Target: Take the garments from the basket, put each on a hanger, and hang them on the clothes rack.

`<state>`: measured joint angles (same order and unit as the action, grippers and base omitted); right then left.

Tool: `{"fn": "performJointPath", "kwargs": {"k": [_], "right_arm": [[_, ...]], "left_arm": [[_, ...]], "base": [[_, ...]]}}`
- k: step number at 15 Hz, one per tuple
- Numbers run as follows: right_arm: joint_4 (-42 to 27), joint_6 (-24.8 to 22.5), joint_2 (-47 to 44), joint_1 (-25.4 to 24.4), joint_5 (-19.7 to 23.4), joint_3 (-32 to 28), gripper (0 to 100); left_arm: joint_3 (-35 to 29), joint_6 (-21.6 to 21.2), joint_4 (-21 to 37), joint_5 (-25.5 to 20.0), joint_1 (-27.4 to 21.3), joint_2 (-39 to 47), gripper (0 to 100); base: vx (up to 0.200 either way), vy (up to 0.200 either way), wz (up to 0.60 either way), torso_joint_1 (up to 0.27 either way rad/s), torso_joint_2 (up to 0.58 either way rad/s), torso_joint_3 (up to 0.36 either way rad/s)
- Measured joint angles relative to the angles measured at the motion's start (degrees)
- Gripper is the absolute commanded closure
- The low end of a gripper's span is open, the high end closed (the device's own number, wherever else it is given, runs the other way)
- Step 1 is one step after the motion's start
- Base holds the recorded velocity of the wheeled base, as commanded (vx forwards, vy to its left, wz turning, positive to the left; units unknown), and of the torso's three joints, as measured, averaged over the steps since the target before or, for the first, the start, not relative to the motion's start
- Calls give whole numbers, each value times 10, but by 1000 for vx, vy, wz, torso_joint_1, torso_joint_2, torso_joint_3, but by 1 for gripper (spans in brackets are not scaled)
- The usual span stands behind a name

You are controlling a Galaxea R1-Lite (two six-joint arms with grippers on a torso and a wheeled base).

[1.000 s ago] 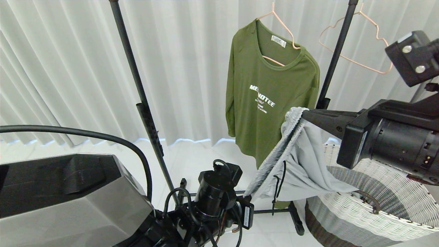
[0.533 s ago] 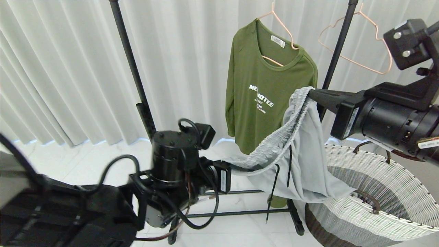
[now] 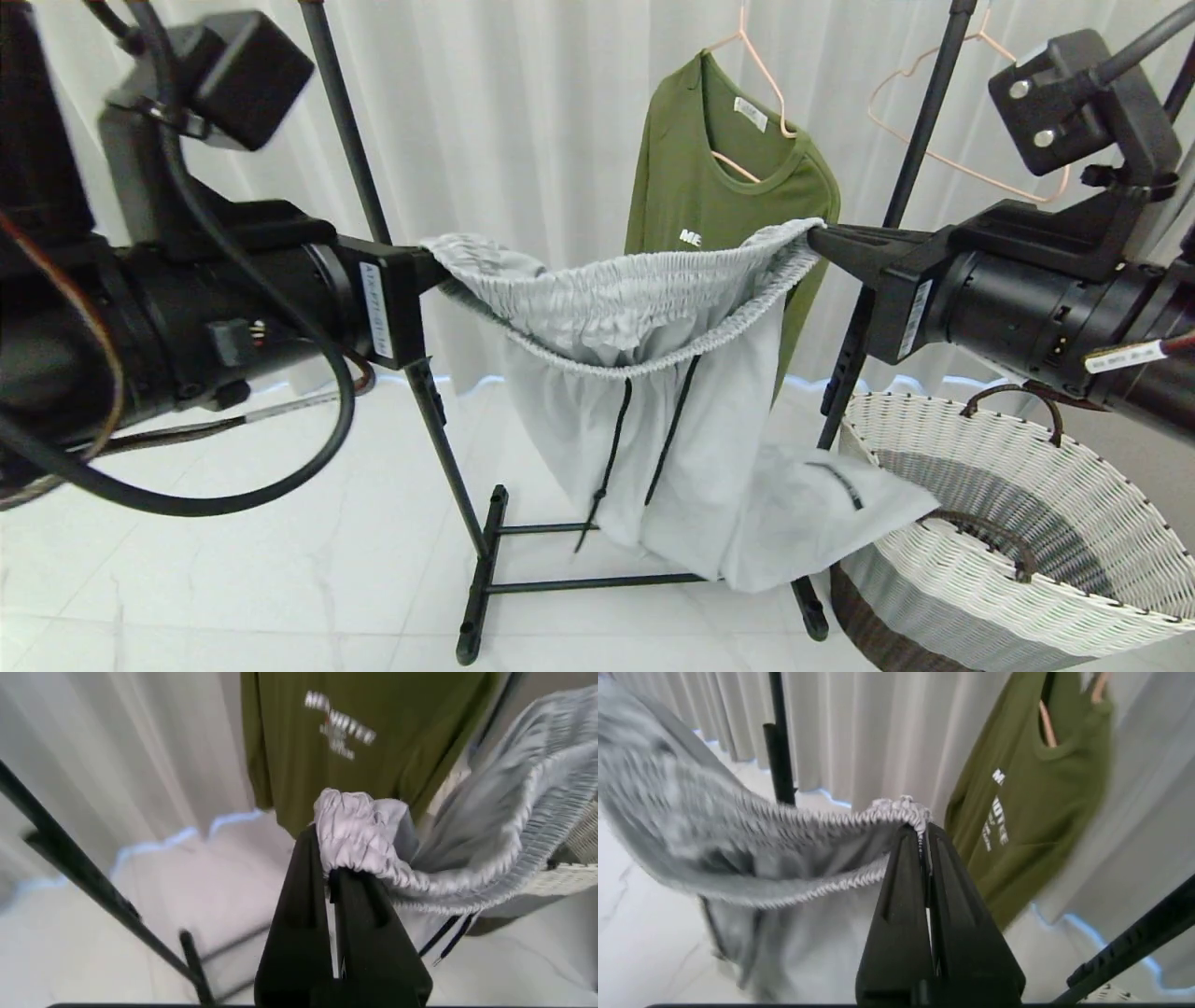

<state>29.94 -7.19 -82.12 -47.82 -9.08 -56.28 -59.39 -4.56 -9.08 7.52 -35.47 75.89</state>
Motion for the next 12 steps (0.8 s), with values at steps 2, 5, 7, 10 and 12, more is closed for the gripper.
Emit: {"fn": "performJointPath", "kwargs": {"k": [2, 5, 7, 10, 12], "right_arm": [[-6, -6, 8, 1, -2, -1, 100], [-53, -30, 35, 19, -2, -5, 100], [-125, -36, 63, 27, 0, -24, 100], [-173, -37, 94, 30, 1, -68, 100], [-181, -38, 105, 31, 0, -84, 100]], "left_arm": [[-10, -52, 1, 0, -4, -17, 100], [-20, -97, 19, 26, -15, -24, 100], [-25, -108, 43, 89, -19, -21, 100], [-48, -109, 44, 98, -74, -14, 100], [-66, -110, 44, 103, -103, -11, 100]], "base": [[0, 0, 0, 0, 0, 0], [0, 0, 0, 0, 0, 0], [0, 0, 0, 0, 0, 0], [0, 0, 0, 0, 0, 0], [0, 0, 0, 0, 0, 0]]}}
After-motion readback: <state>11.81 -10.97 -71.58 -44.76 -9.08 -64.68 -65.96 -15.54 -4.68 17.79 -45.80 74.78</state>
